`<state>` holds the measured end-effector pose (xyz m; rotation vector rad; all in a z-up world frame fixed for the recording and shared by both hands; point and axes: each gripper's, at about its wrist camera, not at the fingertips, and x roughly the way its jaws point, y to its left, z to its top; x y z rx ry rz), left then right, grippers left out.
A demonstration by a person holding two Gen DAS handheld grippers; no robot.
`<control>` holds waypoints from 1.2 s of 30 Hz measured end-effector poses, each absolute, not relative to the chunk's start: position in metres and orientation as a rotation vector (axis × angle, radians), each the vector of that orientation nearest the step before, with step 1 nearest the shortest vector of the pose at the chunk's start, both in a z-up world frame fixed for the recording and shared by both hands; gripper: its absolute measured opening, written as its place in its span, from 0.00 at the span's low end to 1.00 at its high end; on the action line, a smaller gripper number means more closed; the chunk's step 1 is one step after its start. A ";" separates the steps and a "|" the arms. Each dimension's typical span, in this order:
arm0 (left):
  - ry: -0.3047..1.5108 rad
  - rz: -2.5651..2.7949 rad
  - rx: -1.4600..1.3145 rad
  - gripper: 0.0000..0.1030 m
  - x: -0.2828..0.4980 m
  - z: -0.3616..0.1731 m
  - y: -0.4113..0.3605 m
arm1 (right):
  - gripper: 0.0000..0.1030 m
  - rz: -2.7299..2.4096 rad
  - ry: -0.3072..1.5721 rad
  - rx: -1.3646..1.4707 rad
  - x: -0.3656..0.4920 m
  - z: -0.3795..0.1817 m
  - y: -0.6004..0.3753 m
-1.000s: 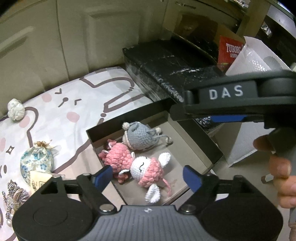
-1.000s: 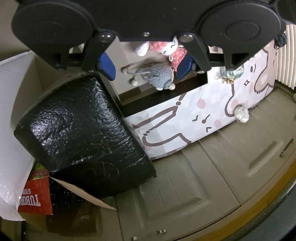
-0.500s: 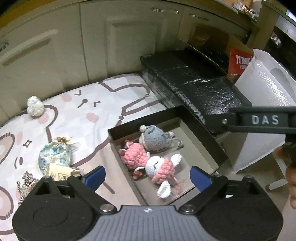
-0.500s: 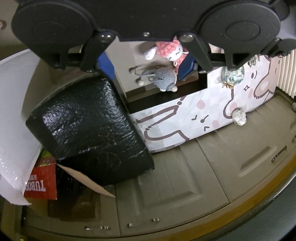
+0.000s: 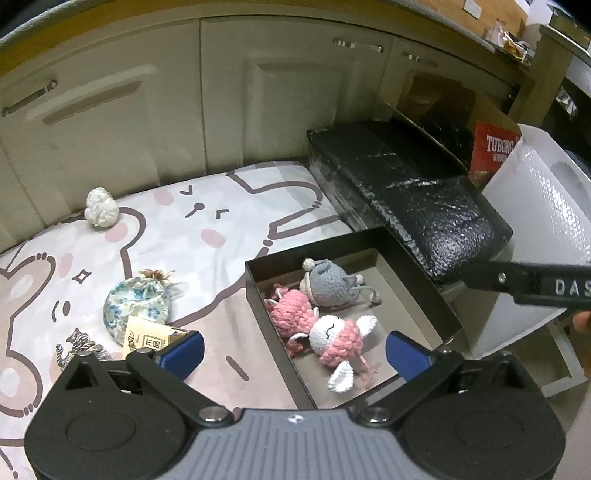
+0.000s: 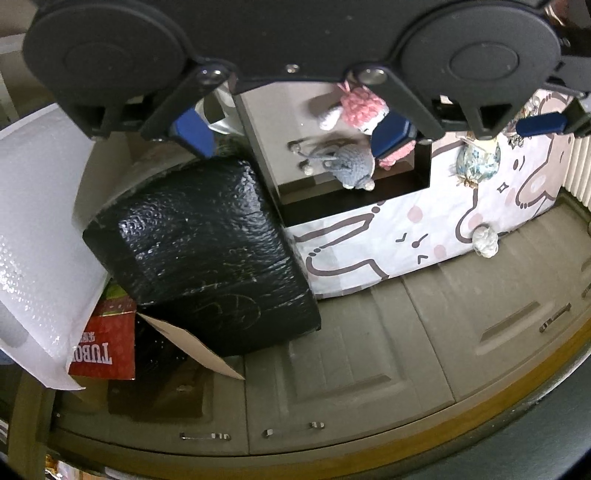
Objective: Organize objects
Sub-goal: 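Withdraw both tools from the box back over the mat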
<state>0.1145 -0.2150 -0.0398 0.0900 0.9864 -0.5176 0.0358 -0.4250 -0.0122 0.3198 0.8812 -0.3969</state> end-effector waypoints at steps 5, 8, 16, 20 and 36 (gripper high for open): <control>0.971 -0.495 0.070 1.00 0.113 -0.036 -0.212 | 0.99 -0.388 0.868 0.318 0.029 -0.012 -0.425; 0.967 -0.477 0.055 1.00 0.113 -0.034 -0.207 | 1.00 -0.399 0.862 0.315 0.027 -0.013 -0.425; 0.940 -0.441 0.013 1.00 0.115 -0.028 -0.187 | 1.00 -0.405 0.863 0.321 0.027 -0.021 -0.426; 0.921 -0.409 0.013 1.00 0.116 -0.026 -0.175 | 1.00 -0.411 0.850 0.304 0.031 -0.023 -0.420; 0.912 -0.240 -0.034 1.00 0.124 -0.027 -0.103 | 1.00 -0.294 0.839 0.249 0.070 -0.021 -0.365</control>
